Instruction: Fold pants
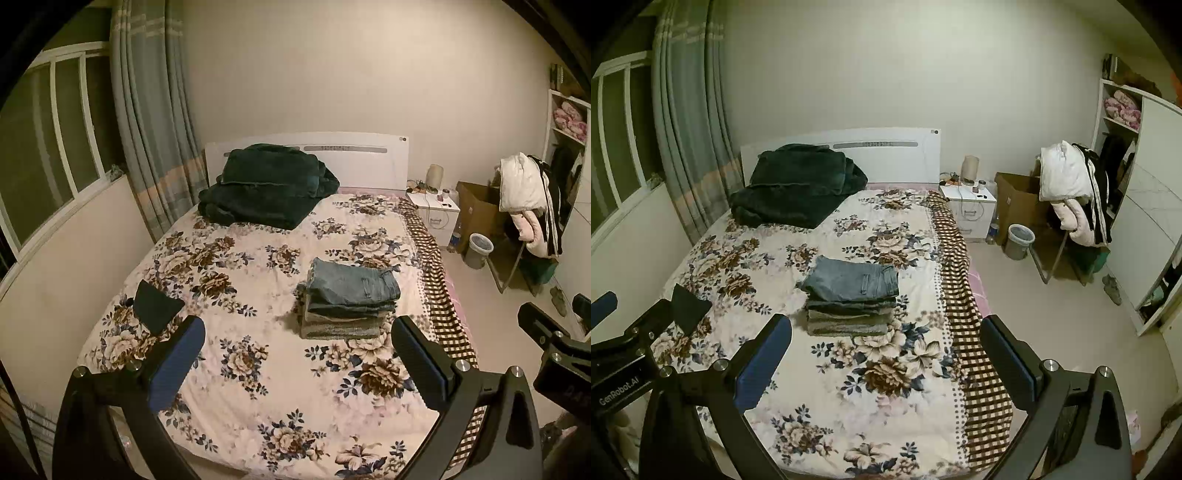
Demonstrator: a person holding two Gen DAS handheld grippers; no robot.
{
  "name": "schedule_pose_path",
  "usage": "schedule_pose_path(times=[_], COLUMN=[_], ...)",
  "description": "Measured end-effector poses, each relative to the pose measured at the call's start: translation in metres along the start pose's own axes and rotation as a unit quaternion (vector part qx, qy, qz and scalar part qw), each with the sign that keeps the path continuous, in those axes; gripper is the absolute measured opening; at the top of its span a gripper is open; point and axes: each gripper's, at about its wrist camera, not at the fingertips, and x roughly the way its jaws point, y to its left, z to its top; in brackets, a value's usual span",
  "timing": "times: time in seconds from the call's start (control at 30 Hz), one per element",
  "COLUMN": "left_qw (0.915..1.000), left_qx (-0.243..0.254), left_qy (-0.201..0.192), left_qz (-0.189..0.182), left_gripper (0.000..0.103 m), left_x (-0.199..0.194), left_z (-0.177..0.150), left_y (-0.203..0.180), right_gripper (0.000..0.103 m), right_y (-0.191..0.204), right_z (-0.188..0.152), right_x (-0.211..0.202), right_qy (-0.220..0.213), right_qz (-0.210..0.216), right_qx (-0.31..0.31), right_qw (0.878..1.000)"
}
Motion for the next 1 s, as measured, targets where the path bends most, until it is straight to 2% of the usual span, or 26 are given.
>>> schedule_pose_path(times=[1.0], left_qw=[0.9997], left_qx=[-0.005], left_qy=[0.023], left_qz=[-0.008], left_gripper=[0.103], left_x=[0.01], left_z=[-0.008], left_y=[-0.003], right_gripper=[0.103], right_y=[-0.007], right_z=[-0.011], right_x=[0.018], right_qy=[0.017], right_qz=[0.001], right_qx=[0.001], right_qw=[1.0])
